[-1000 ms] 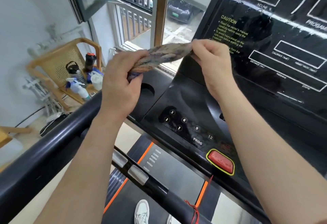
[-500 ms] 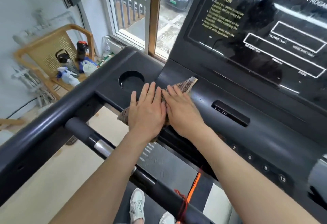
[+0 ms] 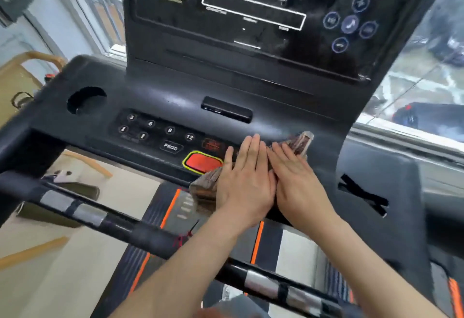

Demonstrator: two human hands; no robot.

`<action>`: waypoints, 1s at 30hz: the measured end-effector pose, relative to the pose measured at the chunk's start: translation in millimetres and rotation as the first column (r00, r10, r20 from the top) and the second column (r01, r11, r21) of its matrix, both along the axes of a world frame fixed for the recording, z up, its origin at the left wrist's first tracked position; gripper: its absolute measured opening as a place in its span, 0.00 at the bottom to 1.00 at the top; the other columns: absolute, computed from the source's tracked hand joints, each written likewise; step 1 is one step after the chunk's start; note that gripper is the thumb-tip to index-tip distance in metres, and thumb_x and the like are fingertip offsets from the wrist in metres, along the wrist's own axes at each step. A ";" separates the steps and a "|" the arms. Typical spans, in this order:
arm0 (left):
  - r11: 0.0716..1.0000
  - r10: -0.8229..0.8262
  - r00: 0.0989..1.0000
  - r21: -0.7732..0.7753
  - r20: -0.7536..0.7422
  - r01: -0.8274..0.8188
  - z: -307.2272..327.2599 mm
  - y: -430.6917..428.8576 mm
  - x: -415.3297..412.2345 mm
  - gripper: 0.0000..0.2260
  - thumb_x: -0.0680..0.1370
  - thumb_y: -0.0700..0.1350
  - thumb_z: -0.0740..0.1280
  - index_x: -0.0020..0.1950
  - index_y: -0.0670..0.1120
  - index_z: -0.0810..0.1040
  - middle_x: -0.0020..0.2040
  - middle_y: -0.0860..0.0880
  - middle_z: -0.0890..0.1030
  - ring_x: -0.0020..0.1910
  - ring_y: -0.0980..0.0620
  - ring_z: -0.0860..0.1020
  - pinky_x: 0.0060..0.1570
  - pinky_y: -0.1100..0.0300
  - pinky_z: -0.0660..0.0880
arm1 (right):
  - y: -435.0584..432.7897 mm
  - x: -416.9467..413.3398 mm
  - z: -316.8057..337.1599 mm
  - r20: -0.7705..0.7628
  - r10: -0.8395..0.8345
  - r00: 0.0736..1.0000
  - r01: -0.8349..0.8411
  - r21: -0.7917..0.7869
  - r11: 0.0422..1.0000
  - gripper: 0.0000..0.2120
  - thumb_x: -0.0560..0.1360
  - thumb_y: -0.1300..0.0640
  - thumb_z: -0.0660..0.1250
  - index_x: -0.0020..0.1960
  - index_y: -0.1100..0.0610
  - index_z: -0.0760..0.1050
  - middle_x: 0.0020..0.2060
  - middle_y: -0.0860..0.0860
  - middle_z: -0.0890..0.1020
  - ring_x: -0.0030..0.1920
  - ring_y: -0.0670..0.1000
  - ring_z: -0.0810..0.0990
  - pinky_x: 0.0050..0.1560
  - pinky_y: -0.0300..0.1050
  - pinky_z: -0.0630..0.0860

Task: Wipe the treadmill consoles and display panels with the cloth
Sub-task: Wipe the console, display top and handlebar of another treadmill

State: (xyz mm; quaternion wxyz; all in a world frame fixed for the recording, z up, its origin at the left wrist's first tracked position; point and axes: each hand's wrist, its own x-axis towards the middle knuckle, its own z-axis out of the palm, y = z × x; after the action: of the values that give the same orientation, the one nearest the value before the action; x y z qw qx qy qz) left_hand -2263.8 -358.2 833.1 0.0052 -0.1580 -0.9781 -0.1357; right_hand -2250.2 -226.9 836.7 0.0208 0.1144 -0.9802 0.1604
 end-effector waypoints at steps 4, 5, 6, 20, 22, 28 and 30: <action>0.976 -0.213 0.976 -0.031 0.039 0.214 -0.2 65.2 29.0 0.30 0.79 0.53 0.37 0.78 0.41 0.49 0.79 0.45 0.47 0.78 0.50 0.44 0.75 0.46 0.42 | 59.0 55.7 0.0 0.033 -0.168 0.985 0.171 -0.105 0.980 0.27 0.80 0.49 0.45 0.76 0.55 0.61 0.75 0.49 0.60 0.76 0.44 0.54 0.74 0.34 0.45; 0.967 -0.250 0.967 -0.042 0.055 0.253 -0.2 72.5 34.0 0.30 0.79 0.53 0.36 0.78 0.42 0.48 0.79 0.46 0.45 0.78 0.50 0.42 0.75 0.47 0.41 | 63.9 65.7 -1.0 0.044 -0.201 0.979 0.205 -0.131 0.970 0.27 0.80 0.49 0.45 0.77 0.55 0.59 0.76 0.48 0.58 0.76 0.43 0.53 0.74 0.34 0.45; 0.957 -0.281 0.958 -0.065 0.059 0.284 -0.5 75.2 37.5 0.29 0.79 0.53 0.36 0.78 0.42 0.47 0.79 0.46 0.44 0.78 0.50 0.41 0.75 0.47 0.40 | 64.5 72.7 -3.8 0.027 -0.229 0.973 0.230 -0.142 0.963 0.27 0.80 0.50 0.46 0.77 0.56 0.60 0.76 0.50 0.59 0.76 0.45 0.54 0.75 0.36 0.47; 0.997 -0.071 0.933 -0.023 -0.352 0.067 -12.0 -64.9 30.1 0.19 0.79 0.54 0.61 0.70 0.54 0.72 0.75 0.45 0.64 0.69 0.43 0.67 0.65 0.40 0.63 | -51.8 47.9 -18.9 -0.124 -0.080 0.989 0.104 0.200 0.974 0.29 0.76 0.54 0.60 0.74 0.63 0.63 0.74 0.64 0.64 0.74 0.66 0.61 0.70 0.63 0.54; 0.999 0.037 0.925 0.023 -0.378 -0.031 -12.2 -95.3 22.1 0.20 0.78 0.55 0.63 0.70 0.55 0.71 0.73 0.44 0.67 0.65 0.42 0.69 0.61 0.42 0.65 | -80.7 32.4 -18.4 -0.120 -0.050 0.991 0.072 0.181 0.981 0.28 0.76 0.54 0.61 0.74 0.62 0.64 0.74 0.63 0.64 0.74 0.64 0.62 0.70 0.62 0.55; 0.959 0.240 0.916 0.225 -0.322 -0.172 -17.0 -163.6 2.8 0.25 0.75 0.55 0.69 0.70 0.54 0.68 0.71 0.43 0.67 0.63 0.41 0.69 0.60 0.43 0.67 | -151.7 1.0 -17.6 -0.098 -0.009 0.995 0.023 0.142 0.990 0.26 0.78 0.53 0.59 0.74 0.59 0.65 0.74 0.60 0.65 0.75 0.60 0.62 0.72 0.60 0.55; 0.925 0.322 0.907 0.296 -0.273 -0.239 -19.2 -190.8 -4.7 0.25 0.74 0.54 0.68 0.69 0.51 0.70 0.68 0.43 0.69 0.62 0.40 0.69 0.61 0.45 0.66 | -181.0 -15.1 -13.4 -0.084 0.030 0.996 -0.019 0.132 0.991 0.25 0.79 0.51 0.59 0.74 0.58 0.65 0.74 0.59 0.65 0.75 0.59 0.62 0.72 0.60 0.58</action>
State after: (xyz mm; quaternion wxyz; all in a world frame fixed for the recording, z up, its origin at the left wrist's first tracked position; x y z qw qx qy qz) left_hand -2268.5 -548.9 813.9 0.2018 -0.0324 -0.9512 -0.2314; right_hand -2265.3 -407.9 823.3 0.0533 0.1343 -0.9853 0.0907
